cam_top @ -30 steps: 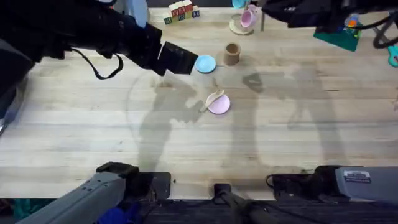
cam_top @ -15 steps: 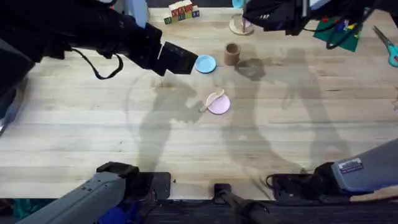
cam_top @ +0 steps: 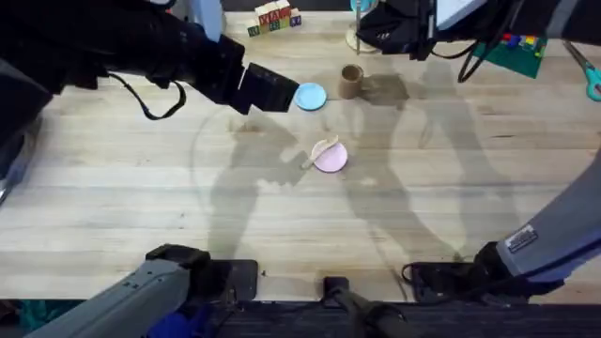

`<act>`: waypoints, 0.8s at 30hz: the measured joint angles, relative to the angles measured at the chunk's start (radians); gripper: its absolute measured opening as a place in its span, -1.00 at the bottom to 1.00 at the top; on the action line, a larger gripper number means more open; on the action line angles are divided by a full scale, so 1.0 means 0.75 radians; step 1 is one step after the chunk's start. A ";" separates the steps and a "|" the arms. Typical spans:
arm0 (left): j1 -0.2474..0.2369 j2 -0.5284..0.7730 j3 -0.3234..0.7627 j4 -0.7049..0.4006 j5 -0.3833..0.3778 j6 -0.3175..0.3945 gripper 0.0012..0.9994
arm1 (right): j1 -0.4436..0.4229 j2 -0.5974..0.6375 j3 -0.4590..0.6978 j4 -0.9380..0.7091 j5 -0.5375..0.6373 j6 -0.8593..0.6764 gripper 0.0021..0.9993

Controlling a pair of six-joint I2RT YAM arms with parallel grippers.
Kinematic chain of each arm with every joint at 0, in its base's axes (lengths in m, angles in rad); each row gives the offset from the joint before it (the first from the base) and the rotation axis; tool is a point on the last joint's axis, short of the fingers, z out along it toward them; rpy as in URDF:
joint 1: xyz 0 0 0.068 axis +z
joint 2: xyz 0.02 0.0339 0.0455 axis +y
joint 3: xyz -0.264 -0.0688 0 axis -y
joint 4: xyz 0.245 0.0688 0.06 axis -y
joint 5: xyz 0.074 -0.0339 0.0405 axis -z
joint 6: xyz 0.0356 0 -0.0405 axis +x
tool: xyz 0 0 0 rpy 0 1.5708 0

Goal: Pick up a utensil and set it on the pink plate, then put the other utensil in the container.

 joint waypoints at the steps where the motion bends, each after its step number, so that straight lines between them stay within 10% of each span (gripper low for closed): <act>1: 0.000 0.000 0.000 0.000 0.000 0.000 1.00 | 0.000 0.014 0.000 0.019 0.000 0.008 -0.94; 24: 0.000 0.000 0.000 0.000 -0.001 0.000 0.99 | 0.000 0.302 0.001 0.210 0.000 0.042 -0.94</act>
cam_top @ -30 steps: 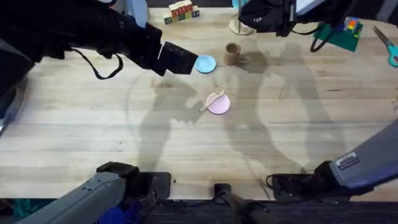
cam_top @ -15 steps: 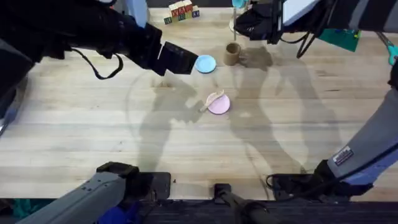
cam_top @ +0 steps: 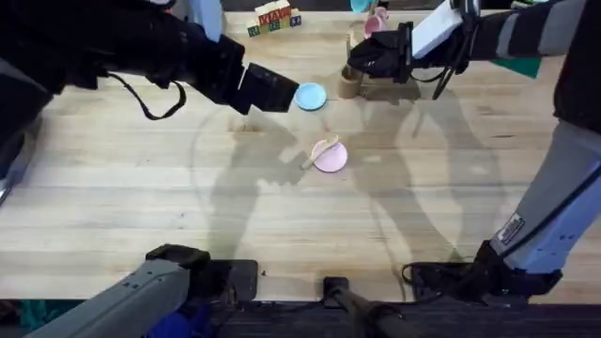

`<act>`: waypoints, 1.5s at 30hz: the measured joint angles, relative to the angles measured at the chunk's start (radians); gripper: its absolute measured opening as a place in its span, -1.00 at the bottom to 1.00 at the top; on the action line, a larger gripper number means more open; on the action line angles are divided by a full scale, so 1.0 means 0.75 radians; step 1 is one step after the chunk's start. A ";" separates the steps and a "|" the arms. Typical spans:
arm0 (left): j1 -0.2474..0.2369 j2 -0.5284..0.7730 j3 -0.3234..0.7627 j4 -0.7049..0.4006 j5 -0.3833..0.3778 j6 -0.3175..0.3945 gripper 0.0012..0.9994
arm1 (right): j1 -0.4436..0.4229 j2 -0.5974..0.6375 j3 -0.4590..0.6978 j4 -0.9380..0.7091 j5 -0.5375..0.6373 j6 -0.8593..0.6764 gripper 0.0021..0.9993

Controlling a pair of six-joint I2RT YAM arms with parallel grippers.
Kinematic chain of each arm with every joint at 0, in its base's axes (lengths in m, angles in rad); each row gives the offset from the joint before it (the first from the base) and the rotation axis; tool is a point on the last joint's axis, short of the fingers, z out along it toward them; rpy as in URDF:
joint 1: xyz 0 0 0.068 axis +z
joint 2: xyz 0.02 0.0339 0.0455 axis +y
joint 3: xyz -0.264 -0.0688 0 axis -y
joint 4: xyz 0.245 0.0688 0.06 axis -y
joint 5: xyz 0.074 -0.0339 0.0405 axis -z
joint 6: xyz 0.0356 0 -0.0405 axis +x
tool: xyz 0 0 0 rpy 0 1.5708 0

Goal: Pick up a utensil and set it on the pink plate, then put the other utensil in the container.

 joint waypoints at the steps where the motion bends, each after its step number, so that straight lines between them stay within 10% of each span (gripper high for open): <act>1: 0.000 0.000 0.000 0.000 0.000 0.000 0.99 | 0.000 0.009 0.000 0.002 0.000 0.000 -0.94; 13: 0.000 0.000 0.000 0.000 0.000 0.000 0.99 | 0.000 0.062 0.000 0.009 0.000 0.058 -0.73; 28: 0.000 0.000 0.000 0.000 0.001 0.000 0.99 | 0.000 0.062 0.000 0.047 -0.014 0.130 0.97; 45: 0.000 0.000 0.000 0.000 0.001 0.000 0.99 | 0.002 -0.162 0.015 0.053 0.018 0.872 0.99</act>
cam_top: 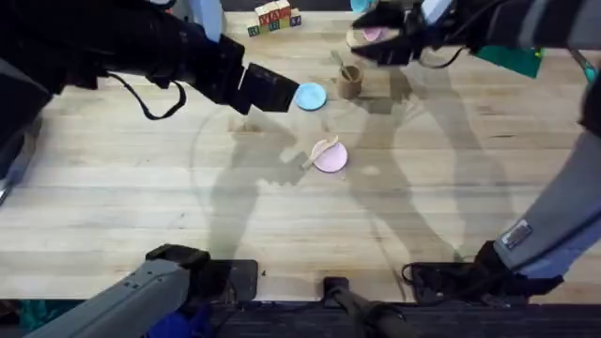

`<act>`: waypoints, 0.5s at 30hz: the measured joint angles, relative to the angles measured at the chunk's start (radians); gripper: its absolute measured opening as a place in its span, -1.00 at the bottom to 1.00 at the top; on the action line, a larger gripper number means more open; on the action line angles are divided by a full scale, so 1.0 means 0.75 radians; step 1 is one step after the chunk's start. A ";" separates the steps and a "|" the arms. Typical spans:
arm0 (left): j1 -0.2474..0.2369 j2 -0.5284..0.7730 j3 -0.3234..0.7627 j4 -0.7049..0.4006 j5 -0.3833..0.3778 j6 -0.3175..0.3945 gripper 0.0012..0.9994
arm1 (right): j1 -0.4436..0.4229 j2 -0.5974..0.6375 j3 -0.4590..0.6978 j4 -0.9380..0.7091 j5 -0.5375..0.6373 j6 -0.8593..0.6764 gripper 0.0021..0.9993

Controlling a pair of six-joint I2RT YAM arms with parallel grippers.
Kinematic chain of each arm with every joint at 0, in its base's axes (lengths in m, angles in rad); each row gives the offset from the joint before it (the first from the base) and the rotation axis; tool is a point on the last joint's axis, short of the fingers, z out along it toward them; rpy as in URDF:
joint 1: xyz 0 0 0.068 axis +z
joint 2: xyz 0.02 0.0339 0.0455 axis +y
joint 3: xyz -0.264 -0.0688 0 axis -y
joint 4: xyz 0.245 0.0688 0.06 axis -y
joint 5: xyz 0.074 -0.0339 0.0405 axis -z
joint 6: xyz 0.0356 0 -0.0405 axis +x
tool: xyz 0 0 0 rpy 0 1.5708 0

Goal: Pick up a utensil and set it on the pink plate, then put the other utensil in the container.

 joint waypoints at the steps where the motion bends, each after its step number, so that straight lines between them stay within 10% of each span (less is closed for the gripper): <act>1: -0.001 0.000 0.000 0.000 -0.001 0.000 0.99 | 0.001 -0.038 0.001 -0.021 0.016 0.019 0.99; 15: 0.000 0.000 0.000 0.000 -0.001 0.000 0.99 | 0.001 -0.611 0.007 -0.996 0.536 -0.008 0.99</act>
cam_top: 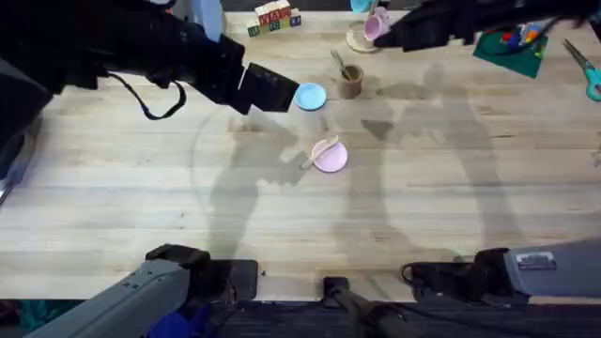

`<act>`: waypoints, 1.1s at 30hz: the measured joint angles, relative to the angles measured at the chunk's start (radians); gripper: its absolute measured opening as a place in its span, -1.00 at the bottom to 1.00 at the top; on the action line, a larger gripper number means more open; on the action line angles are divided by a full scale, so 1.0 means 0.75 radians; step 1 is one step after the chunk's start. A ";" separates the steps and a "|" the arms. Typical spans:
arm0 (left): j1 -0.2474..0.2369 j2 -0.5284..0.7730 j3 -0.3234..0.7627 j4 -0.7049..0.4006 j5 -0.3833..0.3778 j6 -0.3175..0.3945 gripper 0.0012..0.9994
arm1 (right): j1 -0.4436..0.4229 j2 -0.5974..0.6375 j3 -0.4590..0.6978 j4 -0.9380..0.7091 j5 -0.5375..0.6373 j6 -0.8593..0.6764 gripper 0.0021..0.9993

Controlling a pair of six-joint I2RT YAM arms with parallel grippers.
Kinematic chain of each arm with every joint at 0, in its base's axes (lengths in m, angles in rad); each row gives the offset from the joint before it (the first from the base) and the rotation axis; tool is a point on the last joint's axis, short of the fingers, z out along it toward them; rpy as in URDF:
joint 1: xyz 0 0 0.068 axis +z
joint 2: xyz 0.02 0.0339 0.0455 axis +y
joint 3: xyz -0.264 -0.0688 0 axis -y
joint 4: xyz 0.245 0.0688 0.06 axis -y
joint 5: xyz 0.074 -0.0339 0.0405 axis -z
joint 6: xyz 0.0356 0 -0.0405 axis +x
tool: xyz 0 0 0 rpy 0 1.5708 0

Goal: Pick up a utensil and set it on the pink plate, then put the other utensil in the container.

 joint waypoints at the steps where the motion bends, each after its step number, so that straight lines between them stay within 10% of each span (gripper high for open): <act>1: 0.000 0.000 0.000 0.000 0.000 0.000 0.99 | 0.000 -0.043 0.000 -0.045 0.038 -0.007 0.99; 15: -0.001 0.000 0.000 0.000 0.000 0.000 0.99 | 0.000 -0.583 0.001 -0.594 0.453 -0.041 0.99; 33: 0.000 0.000 0.000 0.000 0.001 0.000 0.99 | 0.000 -0.671 0.001 -0.972 0.536 -0.048 0.99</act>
